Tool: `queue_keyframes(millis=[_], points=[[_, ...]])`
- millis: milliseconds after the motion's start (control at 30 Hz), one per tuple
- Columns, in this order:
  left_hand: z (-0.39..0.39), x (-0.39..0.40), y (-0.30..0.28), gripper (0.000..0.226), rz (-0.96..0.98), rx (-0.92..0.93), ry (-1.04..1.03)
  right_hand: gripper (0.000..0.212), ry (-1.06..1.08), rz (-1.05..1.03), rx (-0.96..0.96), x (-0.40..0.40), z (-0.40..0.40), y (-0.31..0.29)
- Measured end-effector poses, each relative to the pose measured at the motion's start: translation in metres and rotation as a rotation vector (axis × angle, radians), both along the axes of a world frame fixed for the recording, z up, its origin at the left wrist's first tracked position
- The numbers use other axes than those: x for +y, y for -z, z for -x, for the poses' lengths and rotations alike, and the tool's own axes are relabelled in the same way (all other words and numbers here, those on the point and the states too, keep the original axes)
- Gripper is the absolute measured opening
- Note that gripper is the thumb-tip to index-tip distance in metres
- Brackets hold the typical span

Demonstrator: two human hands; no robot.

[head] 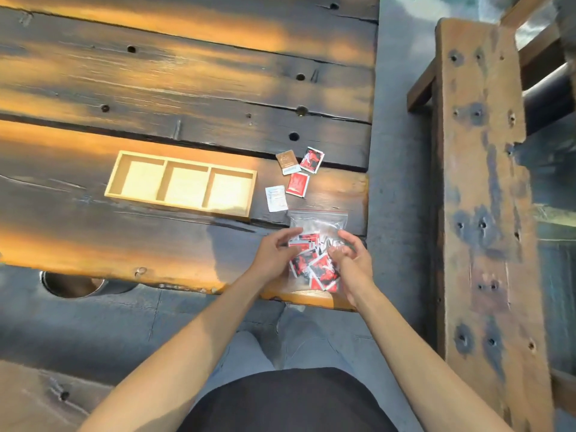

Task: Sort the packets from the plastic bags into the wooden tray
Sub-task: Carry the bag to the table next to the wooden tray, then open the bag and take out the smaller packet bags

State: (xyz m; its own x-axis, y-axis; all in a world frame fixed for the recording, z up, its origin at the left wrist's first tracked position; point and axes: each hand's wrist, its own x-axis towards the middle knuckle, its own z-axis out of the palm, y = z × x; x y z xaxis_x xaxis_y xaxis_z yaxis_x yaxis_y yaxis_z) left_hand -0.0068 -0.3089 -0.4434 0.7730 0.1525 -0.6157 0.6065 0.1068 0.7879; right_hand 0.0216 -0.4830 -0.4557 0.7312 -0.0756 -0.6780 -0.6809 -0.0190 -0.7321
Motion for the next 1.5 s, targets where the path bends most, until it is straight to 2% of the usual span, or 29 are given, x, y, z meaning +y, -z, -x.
queue_keyframes(millis=[267,433,767,833,967,1000,1167,1267,1400,1500], points=[[0.002,-0.012,0.029,0.037,-0.088,0.119,-0.011,0.043,-0.097,0.061,0.026,-0.016,-0.001,0.027],[0.002,-0.015,0.033,0.038,-0.134,0.128,-0.019,0.04,-0.158,0.122,0.026,-0.021,-0.003,0.034],[-0.004,-0.017,0.036,0.035,-0.182,0.161,-0.013,0.033,-0.294,0.11,0.059,-0.029,-0.017,0.04],[-0.005,-0.017,0.037,0.036,-0.205,0.165,0.001,0.026,-0.306,0.131,0.045,-0.029,-0.02,0.038],[-0.008,-0.018,0.034,0.038,-0.213,0.178,0.025,0.001,-0.3,0.231,-0.081,-0.03,-0.039,0.03],[-0.009,-0.019,0.032,0.037,-0.219,0.184,0.029,0.006,-0.306,0.264,-0.119,-0.03,-0.046,0.029],[-0.018,-0.02,0.027,0.028,-0.36,0.166,-0.024,0.014,-0.461,0.451,-0.323,-0.026,-0.08,0.015],[-0.027,-0.019,0.018,0.027,-0.408,0.139,-0.051,0.03,-0.663,0.504,-0.457,-0.018,-0.098,0.008],[-0.036,-0.021,0.011,0.025,-0.403,0.155,-0.085,0.043,-0.967,0.512,-0.453,-0.001,-0.112,0.002],[-0.042,-0.027,0.008,0.016,-0.281,0.203,-0.128,0.045,-1.123,0.578,-0.416,0.012,-0.115,-0.003]])
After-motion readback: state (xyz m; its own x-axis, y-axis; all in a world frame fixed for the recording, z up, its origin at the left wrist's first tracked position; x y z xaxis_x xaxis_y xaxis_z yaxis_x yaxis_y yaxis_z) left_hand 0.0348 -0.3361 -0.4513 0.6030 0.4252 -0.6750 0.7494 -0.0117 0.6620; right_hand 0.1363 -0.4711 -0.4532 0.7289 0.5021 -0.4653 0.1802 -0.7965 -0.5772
